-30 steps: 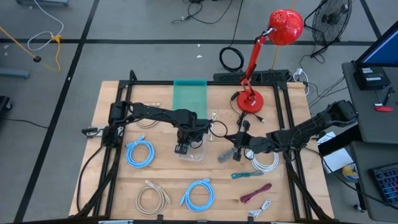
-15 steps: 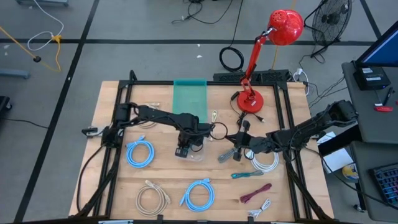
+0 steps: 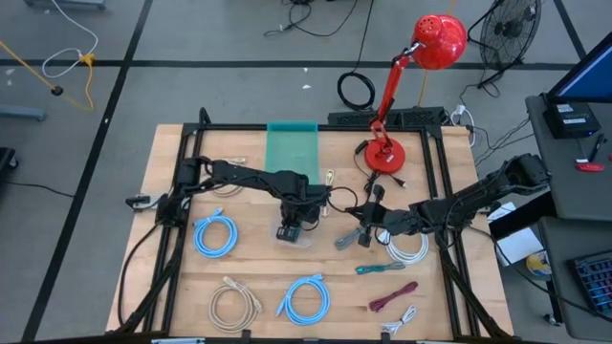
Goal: Pick & Place USB Port
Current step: Put the top blue black tied USB cable into the transparent bin
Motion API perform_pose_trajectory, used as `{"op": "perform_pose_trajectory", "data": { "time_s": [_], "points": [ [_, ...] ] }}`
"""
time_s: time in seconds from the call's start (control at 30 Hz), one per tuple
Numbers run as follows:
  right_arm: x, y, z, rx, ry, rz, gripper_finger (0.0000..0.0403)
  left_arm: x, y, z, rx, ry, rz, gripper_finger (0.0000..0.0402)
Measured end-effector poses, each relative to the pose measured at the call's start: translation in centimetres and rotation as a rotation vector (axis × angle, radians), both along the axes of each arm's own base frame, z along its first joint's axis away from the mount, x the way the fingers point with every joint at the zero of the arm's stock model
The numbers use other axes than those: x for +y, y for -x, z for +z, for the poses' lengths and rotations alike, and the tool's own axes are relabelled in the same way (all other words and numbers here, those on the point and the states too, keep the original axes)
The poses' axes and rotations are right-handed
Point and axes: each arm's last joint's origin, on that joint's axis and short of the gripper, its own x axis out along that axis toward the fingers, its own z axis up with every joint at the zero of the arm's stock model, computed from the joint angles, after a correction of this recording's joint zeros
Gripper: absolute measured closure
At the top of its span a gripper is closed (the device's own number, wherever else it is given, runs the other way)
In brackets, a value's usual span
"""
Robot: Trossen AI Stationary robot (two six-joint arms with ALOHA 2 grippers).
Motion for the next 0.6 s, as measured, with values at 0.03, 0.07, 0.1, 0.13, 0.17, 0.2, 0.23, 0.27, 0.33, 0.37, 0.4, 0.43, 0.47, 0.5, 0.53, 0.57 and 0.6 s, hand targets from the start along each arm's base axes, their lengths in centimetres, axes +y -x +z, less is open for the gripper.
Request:
{"op": "perform_pose_trajectory", "data": {
  "time_s": [0.03, 0.07, 0.1, 0.13, 0.17, 0.2, 0.23, 0.27, 0.33, 0.37, 0.4, 0.43, 0.47, 0.5, 0.53, 0.57, 0.6],
  "points": [
    [0.0, 0.0, 0.0, 0.000, 0.000, 0.000, 0.0403, -0.1, -0.2, 0.3, -0.011, 0.005, -0.002, 0.0402],
    [0.0, 0.0, 0.0, 0.000, 0.001, 0.000, 0.0403, -0.1, -0.3, 0.5, -0.022, 0.009, -0.006, 0.0402],
    [0.0, 0.0, 0.0, 0.001, 0.002, 0.000, 0.0403, -0.2, -0.5, 0.7, -0.032, 0.010, -0.012, 0.0402],
    [0.0, 0.0, 0.0, 0.002, 0.004, 0.000, 0.0403, -0.3, -0.6, 0.9, -0.042, 0.009, -0.018, 0.0402],
    [0.0, 0.0, 0.0, 0.002, 0.004, 0.000, 0.0403, -0.4, -0.8, 1.1, -0.051, 0.008, -0.023, 0.0402],
    [0.0, 0.0, 0.0, 0.002, 0.004, 0.000, 0.0403, -0.4, -0.9, 1.3, -0.060, 0.008, -0.027, 0.0402],
    [0.0, 0.0, 0.0, 0.002, 0.004, 0.000, 0.0403, -0.4, -0.9, 1.4, -0.065, 0.007, -0.027, 0.0402],
    [0.0, 0.0, 0.0, 0.002, 0.004, 0.000, 0.0403, -0.4, -1.0, 1.5, -0.064, 0.007, -0.028, 0.0402],
    [0.0, 0.0, 0.0, 0.002, 0.004, 0.000, 0.0403, -0.4, -0.6, 1.5, -0.026, -0.017, -0.020, 0.0402],
    [0.0, 0.0, 0.0, 0.003, 0.004, 0.000, 0.0403, -0.3, -0.4, 1.4, 0.000, -0.048, -0.018, 0.0402],
    [0.0, 0.0, 0.0, 0.004, 0.005, 0.000, 0.0403, -0.2, -0.2, 1.4, 0.022, -0.073, -0.011, 0.0402],
    [0.0, 0.0, 0.0, 0.006, 0.005, 0.000, 0.0403, 0.0, 0.0, 1.4, 0.042, -0.089, -0.004, 0.0402],
    [0.0, 0.0, 0.0, 0.006, 0.005, 0.000, 0.0403, 0.1, 0.1, 1.4, 0.055, -0.092, 0.005, 0.0402],
    [0.0, 0.0, 0.0, 0.006, 0.005, 0.000, 0.0403, 0.3, 0.1, 1.4, 0.058, -0.088, 0.011, 0.0402],
    [0.0, 0.0, 0.0, 0.006, 0.005, 0.000, 0.0403, 0.4, 0.1, 1.4, 0.058, -0.080, 0.013, 0.0402],
    [0.0, 0.0, 0.0, 0.006, 0.005, 0.000, 0.0403, 0.4, 0.1, 1.4, 0.053, -0.071, 0.014, 0.0402],
    [0.0, 0.0, 0.0, 0.006, 0.005, 0.000, 0.0403, 0.4, 0.0, 1.4, 0.045, -0.068, 0.014, 0.0402]
  ]
}}
